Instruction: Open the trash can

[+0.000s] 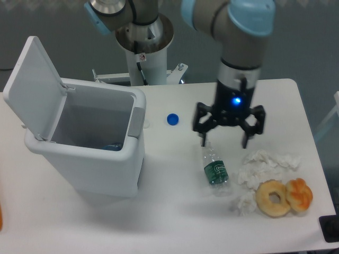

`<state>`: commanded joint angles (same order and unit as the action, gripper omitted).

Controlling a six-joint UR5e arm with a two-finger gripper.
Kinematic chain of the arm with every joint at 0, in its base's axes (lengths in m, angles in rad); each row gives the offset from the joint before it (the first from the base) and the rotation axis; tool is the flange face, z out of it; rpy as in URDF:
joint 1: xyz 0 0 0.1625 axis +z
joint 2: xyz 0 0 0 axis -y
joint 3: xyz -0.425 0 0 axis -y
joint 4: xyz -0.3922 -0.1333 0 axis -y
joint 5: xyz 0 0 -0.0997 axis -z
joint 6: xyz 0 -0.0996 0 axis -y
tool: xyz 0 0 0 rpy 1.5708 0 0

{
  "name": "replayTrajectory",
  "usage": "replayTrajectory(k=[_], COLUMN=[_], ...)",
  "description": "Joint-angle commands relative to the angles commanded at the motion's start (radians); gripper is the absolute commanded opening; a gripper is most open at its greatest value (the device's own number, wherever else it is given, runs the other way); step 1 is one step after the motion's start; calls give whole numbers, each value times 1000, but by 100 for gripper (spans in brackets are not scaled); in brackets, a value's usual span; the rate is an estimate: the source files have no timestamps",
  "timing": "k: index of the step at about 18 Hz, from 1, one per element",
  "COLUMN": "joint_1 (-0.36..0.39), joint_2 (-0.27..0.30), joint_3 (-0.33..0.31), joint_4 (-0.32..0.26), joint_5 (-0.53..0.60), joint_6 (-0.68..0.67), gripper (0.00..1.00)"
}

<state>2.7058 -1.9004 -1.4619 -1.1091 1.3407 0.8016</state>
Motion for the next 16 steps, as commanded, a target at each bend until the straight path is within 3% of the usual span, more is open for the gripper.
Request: replayTrajectory(k=[3, 8, 16], joint_1=[67, 80, 75], joint_2=[-32, -80, -92], joint_3=[-3, 2, -12], joint_4=[0, 5, 3], joint_5=[24, 159, 170], joint_6=[187, 381, 421], gripper=[100, 100, 100])
